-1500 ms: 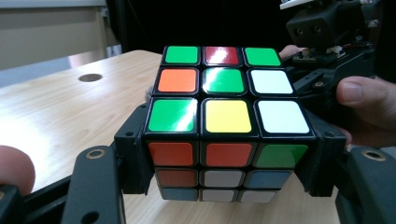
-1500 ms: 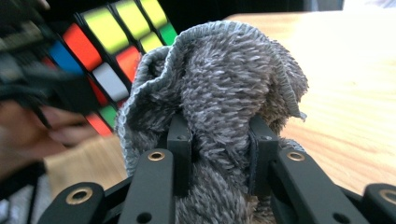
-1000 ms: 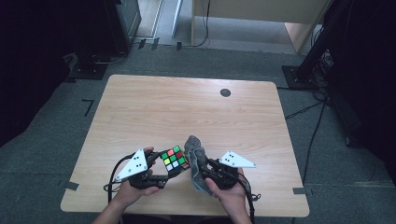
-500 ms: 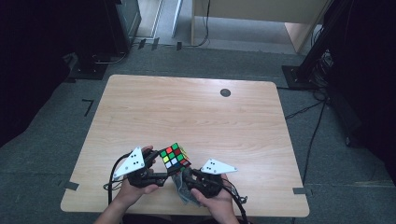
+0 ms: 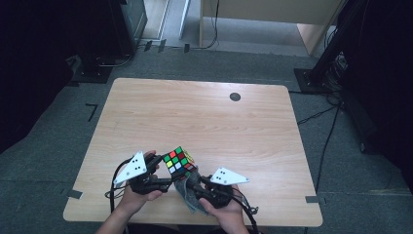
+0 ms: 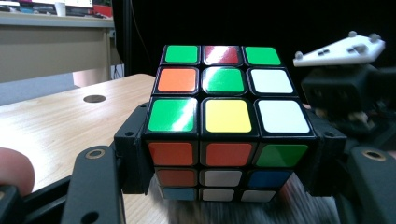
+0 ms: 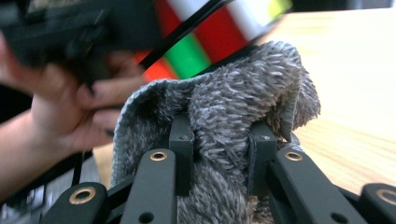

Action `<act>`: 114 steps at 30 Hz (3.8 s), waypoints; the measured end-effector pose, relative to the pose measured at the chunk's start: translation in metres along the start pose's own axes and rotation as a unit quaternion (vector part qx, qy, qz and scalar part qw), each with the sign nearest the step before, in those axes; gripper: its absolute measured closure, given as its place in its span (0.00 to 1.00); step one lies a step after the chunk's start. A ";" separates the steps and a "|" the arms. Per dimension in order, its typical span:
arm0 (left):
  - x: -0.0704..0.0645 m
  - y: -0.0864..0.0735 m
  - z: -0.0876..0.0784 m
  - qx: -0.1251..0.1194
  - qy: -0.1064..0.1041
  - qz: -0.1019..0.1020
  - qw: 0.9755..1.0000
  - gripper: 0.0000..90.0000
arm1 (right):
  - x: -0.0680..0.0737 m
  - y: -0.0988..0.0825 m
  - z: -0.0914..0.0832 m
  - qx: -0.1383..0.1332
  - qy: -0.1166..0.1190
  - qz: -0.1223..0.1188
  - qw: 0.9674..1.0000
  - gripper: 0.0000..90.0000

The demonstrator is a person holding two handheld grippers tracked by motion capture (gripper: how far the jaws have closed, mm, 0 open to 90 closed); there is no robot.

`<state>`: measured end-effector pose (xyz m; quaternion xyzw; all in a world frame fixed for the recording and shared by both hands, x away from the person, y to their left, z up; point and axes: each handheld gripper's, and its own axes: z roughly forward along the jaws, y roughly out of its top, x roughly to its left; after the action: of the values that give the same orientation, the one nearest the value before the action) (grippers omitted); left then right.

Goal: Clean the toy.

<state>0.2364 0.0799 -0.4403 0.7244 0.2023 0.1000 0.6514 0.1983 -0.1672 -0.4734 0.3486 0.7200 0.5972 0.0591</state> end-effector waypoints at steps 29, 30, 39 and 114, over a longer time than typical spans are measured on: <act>-0.004 -0.004 0.005 0.012 0.003 0.004 1.000 0.38 | -0.005 -0.004 -0.001 -0.007 -0.028 -0.001 1.000 0.78; -0.004 -0.004 0.005 0.013 0.003 0.004 1.000 0.38 | -0.002 -0.006 0.002 0.001 -0.023 -0.007 1.000 0.78; 0.001 -0.004 0.001 0.011 0.011 0.000 1.000 0.38 | -0.015 0.003 -0.014 -0.032 -0.051 0.010 0.998 0.78; -0.025 -0.023 0.031 0.146 0.080 0.136 0.977 0.38 | 0.003 0.034 -0.031 -0.027 -0.121 -0.094 0.988 0.77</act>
<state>0.2228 0.0424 -0.4637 0.8218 0.1657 0.2143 0.5012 0.1947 -0.1897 -0.4334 0.3472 0.7205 0.5617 0.2116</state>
